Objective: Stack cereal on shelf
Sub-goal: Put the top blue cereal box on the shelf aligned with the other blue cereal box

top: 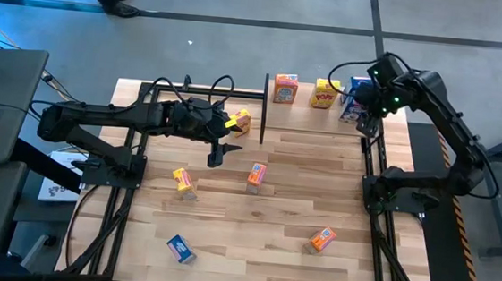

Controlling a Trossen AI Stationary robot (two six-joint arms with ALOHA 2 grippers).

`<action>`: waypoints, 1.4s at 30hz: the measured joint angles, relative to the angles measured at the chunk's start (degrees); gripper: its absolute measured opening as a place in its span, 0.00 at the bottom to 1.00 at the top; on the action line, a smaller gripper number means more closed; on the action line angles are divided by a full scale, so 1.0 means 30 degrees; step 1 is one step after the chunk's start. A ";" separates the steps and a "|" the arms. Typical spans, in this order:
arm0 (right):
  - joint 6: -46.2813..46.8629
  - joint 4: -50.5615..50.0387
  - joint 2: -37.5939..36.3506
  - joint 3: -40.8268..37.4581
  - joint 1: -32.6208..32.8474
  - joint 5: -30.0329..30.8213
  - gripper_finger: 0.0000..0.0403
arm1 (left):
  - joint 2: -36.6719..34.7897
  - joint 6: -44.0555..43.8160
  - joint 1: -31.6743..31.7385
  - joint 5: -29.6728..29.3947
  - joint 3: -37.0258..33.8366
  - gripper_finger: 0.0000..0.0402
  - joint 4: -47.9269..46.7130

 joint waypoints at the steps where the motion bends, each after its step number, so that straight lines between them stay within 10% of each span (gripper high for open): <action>1: 0.0119 -0.0007 0.0145 0.0000 0.0000 0.0290 0.51 | 0.0000 -0.0007 -0.0001 -0.0007 0.0000 0.60 -0.0001; 42: 0.5273 -0.1362 -0.0914 -0.0015 0.2294 -0.1188 0.51 | 0.0000 -0.0015 0.0006 0.0000 -0.0001 0.60 0.0005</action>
